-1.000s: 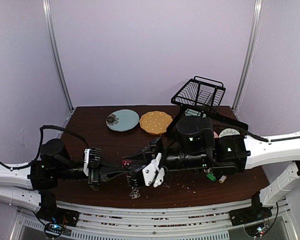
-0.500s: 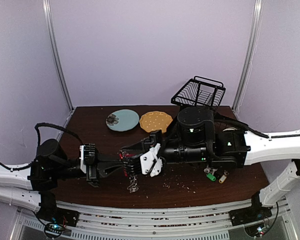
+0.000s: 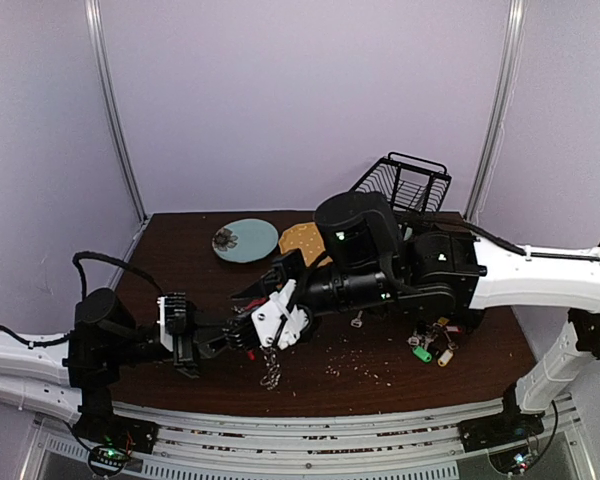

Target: Put the keys on the keyring

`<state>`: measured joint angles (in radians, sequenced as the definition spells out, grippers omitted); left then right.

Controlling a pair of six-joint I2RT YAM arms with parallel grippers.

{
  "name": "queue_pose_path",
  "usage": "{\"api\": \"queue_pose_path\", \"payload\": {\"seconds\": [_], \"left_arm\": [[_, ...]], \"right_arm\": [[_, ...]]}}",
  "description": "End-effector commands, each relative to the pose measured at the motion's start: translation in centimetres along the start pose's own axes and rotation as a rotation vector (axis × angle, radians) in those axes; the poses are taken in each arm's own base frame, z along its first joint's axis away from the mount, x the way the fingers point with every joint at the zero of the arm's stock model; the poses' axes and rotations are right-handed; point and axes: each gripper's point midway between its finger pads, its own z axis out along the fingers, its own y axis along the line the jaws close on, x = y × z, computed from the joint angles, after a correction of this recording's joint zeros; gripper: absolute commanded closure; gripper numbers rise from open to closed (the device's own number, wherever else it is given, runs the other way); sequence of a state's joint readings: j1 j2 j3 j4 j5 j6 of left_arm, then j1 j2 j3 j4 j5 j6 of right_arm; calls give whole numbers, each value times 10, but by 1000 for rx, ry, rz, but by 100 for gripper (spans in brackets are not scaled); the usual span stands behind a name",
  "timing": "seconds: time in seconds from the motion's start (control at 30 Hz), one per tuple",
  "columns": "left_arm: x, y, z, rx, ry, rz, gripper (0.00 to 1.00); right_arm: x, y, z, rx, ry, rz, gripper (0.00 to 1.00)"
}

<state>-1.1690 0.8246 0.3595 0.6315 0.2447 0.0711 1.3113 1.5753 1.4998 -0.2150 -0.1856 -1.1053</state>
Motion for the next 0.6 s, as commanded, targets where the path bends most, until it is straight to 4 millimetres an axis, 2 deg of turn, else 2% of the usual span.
{"api": "queue_pose_path", "payload": {"seconds": [0.0, 0.2, 0.3, 0.47, 0.57], "left_arm": [[-33, 9, -4, -54, -135, 21, 100], [-31, 13, -8, -82, -143, 21, 100], [-32, 15, -9, -98, -145, 26, 100], [-31, 18, -10, -119, -136, 50, 100], [-32, 20, -10, -131, -139, 53, 100]], "right_arm": [[-5, -8, -1, 0, -30, 39, 73], [-33, -51, -19, 65, -232, 272, 66], [-35, -64, -36, 69, -310, 411, 63], [-32, -48, -50, 27, -359, 561, 62], [-28, -36, -51, 4, -364, 667, 71]]}}
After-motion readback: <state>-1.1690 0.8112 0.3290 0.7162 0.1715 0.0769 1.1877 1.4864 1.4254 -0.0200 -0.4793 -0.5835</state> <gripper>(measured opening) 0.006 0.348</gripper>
